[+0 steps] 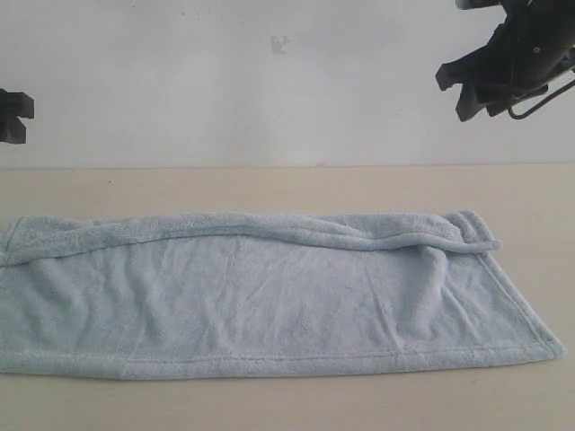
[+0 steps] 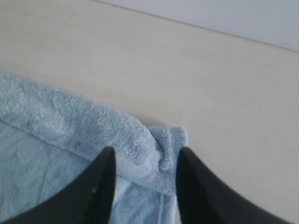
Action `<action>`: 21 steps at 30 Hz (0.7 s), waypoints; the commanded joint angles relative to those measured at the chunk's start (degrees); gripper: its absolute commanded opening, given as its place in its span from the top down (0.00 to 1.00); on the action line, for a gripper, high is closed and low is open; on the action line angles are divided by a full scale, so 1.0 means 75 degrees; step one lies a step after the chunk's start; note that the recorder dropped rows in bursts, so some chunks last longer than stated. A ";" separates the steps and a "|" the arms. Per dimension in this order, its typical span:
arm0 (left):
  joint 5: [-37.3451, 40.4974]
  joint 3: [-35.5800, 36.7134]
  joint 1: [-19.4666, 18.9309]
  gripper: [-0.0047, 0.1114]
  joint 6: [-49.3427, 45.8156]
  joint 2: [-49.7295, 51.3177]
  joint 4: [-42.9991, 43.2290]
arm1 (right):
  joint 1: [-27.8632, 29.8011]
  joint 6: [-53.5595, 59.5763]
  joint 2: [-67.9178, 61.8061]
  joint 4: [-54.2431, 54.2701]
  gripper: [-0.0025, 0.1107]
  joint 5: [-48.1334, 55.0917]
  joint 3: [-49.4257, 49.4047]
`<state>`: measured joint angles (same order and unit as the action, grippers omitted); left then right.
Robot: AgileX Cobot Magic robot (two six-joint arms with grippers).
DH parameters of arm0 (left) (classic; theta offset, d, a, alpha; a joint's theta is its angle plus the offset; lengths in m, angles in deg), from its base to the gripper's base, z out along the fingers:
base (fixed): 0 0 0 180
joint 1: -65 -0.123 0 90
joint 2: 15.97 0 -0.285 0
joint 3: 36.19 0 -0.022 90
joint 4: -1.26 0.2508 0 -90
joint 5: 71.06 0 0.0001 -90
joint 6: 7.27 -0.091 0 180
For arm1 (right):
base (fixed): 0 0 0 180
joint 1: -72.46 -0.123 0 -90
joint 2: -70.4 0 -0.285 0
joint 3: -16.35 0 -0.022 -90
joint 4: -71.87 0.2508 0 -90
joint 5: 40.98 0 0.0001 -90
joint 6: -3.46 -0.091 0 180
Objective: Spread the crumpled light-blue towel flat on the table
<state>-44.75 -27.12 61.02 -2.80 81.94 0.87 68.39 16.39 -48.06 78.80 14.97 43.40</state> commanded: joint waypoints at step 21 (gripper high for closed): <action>-0.0891 0.3138 -0.0047 0.93 -0.1128 0.0445 0.0858 | 0.0009 0.0407 0.1447 -0.0135 0.98 -0.1588 -0.5461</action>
<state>-48.88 -3.85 61.02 -10.86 83.24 5.62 68.39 19.14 -37.87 77.17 3.72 2.72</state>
